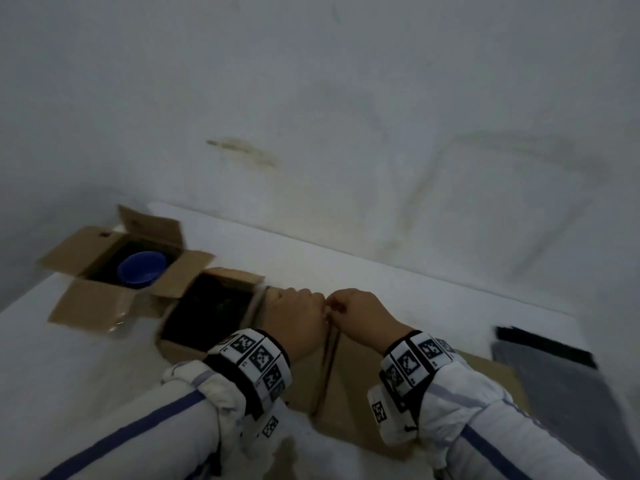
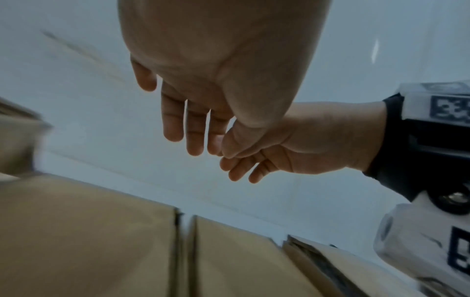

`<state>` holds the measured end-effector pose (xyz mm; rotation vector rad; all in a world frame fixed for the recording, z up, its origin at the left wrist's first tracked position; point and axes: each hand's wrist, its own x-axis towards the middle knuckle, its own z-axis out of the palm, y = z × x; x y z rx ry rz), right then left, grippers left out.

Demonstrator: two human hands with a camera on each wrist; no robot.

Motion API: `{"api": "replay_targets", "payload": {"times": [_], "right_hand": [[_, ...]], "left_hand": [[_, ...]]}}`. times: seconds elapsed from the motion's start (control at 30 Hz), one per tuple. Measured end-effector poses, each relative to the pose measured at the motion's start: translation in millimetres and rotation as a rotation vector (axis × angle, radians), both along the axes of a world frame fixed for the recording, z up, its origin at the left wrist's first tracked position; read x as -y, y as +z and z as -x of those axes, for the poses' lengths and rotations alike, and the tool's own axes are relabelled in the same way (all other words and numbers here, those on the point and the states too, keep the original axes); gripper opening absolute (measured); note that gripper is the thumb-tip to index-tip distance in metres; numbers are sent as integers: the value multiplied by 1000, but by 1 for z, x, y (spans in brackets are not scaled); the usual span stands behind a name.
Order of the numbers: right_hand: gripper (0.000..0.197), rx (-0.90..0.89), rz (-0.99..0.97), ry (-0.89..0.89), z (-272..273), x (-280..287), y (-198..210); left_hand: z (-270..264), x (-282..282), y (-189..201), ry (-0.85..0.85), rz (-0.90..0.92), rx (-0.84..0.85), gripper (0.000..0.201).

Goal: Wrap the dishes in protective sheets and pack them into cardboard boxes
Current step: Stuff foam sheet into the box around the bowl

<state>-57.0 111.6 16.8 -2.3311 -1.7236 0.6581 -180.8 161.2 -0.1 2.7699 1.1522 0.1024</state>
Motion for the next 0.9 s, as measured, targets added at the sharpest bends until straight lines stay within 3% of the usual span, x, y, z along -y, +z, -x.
{"api": "replay_targets", "payload": {"times": [0.3,0.4,0.47,0.53,0.6,0.73,0.9], "right_hand": [[33,-6,35,-438,-149,159,-14],[20,7,63,-578,-191,205,-28],[30,53,115,-639,-209,231,-38],[33,94,226,-616,-217,251,-48],[18,141,328,-536,-217,263,-62],[51,193,360,-423,-210,274,-92],[33,213,382,-391,-217,267,-96]], "left_hand": [[-164,109,-19,-249,317,-4,31],[-202,141,-28,-287,404,-14,34],[-218,157,-34,-312,414,-29,34],[-231,167,-39,-335,418,-44,30],[-239,173,-43,-343,417,-53,27],[-245,181,-49,-320,414,-45,22],[-245,179,-47,-315,431,-25,21]]}}
